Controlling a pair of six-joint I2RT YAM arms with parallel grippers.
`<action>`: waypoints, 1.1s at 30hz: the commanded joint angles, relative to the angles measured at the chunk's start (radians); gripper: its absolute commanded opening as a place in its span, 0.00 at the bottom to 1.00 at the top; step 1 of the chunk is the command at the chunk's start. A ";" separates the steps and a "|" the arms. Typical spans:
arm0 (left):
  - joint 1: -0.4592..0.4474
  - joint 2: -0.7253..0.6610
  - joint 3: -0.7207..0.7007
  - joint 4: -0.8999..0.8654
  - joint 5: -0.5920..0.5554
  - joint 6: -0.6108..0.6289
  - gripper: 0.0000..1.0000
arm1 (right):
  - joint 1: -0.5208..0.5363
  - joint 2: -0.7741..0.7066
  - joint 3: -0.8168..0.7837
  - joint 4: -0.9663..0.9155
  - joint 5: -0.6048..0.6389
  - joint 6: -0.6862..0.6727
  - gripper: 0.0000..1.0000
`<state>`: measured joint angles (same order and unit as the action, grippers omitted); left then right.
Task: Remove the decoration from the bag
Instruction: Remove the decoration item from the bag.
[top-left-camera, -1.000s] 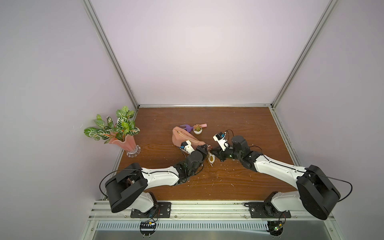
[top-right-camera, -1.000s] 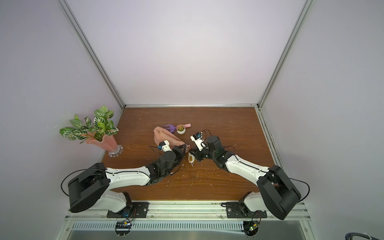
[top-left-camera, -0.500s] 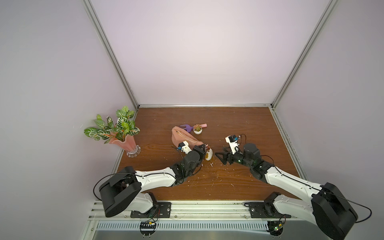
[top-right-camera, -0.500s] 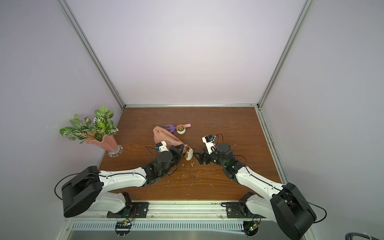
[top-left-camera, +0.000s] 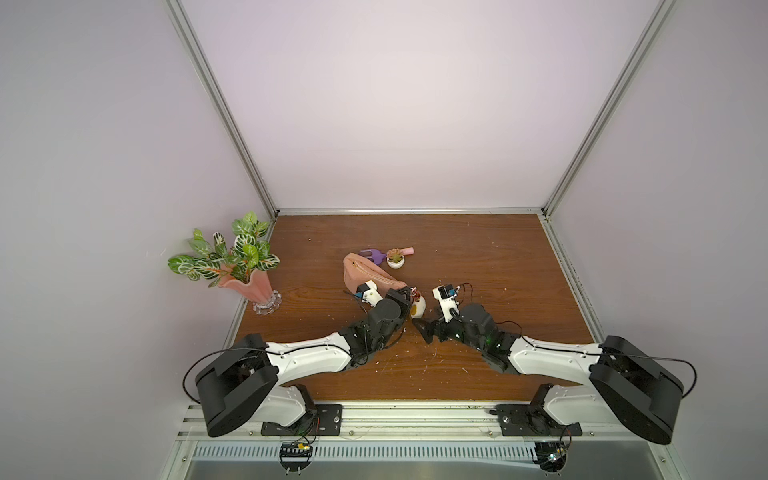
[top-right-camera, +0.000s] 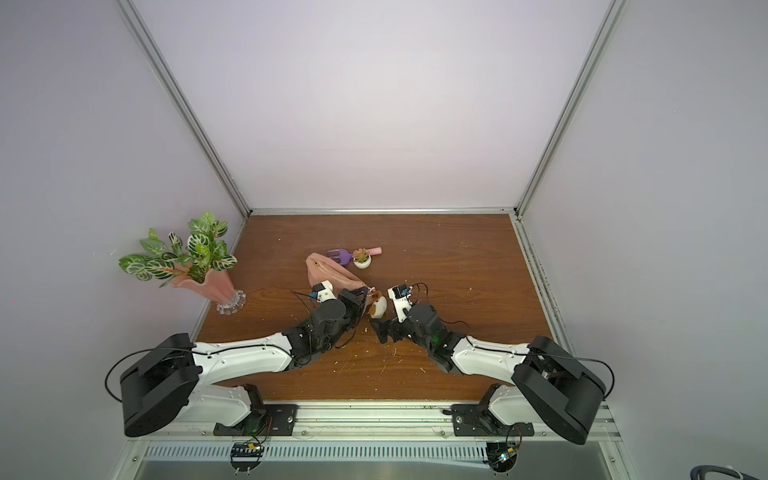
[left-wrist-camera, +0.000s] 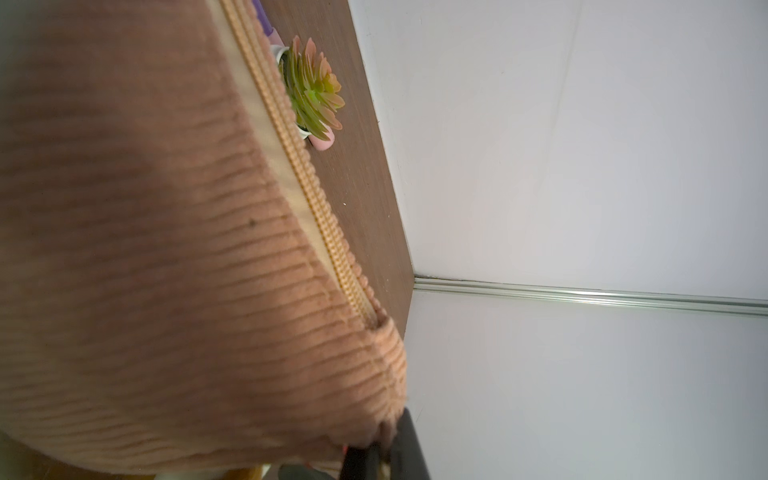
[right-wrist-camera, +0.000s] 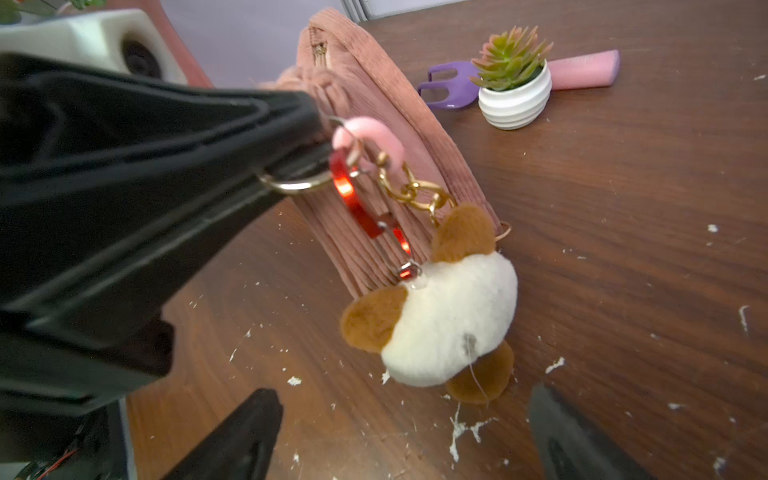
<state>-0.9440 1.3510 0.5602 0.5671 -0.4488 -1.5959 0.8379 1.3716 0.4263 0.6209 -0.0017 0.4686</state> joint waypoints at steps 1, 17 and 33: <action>0.007 -0.021 0.036 0.006 -0.002 0.001 0.00 | 0.020 0.053 0.043 0.127 0.101 0.043 0.96; 0.008 -0.017 0.039 0.002 -0.006 0.000 0.00 | 0.032 0.219 0.128 0.167 0.089 -0.008 0.51; 0.008 -0.021 0.050 0.002 -0.008 0.008 0.00 | -0.100 0.047 0.060 0.064 -0.593 -0.207 0.24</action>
<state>-0.9436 1.3506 0.5755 0.5537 -0.4492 -1.5967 0.7555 1.4082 0.4839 0.6559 -0.3893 0.2993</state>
